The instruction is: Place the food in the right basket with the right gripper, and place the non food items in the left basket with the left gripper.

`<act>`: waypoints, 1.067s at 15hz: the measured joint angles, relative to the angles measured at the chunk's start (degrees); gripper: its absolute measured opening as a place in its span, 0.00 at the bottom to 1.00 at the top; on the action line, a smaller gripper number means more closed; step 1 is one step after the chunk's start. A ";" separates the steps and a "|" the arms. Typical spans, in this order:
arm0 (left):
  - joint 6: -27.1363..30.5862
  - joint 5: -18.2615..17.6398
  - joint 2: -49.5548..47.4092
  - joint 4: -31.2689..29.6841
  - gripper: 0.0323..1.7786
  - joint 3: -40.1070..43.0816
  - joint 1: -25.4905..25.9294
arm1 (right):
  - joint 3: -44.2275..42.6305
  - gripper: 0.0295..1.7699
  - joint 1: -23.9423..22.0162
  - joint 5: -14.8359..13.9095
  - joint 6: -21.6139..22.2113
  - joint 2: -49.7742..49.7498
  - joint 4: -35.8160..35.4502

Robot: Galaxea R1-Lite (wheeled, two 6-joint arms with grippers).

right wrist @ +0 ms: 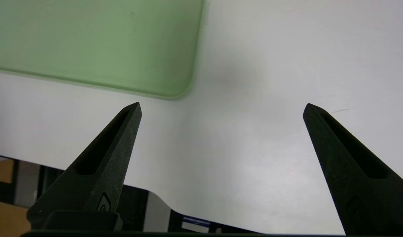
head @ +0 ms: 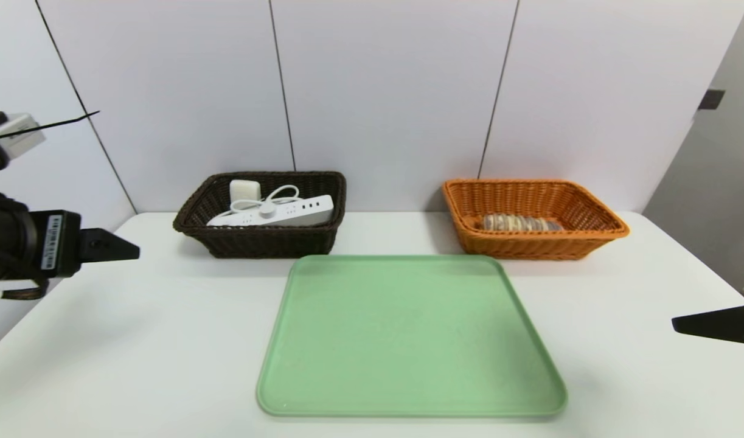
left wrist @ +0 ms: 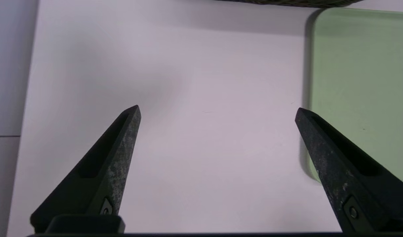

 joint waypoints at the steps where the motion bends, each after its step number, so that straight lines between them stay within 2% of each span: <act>1: 0.00 1.33 -2.60 0.02 0.94 1.51 -0.01 | 0.17 0.96 -0.02 -1.96 -1.79 -0.56 0.00; 3: 0.04 2.16 -7.19 0.30 0.94 4.11 -0.01 | 0.48 0.96 -0.05 -4.40 -4.73 -2.18 -0.94; 5: 0.04 2.33 -11.50 0.57 0.94 6.81 0.00 | 0.96 0.96 -0.09 -5.06 -6.30 -4.53 -2.16; 12: 0.63 2.46 -28.23 1.90 0.95 18.38 0.05 | 3.39 0.96 -0.88 -5.21 -6.50 -18.07 1.18; 16: 0.72 2.44 -36.50 3.69 0.95 23.04 0.68 | 6.79 0.96 -5.07 -4.77 -6.52 -25.92 3.13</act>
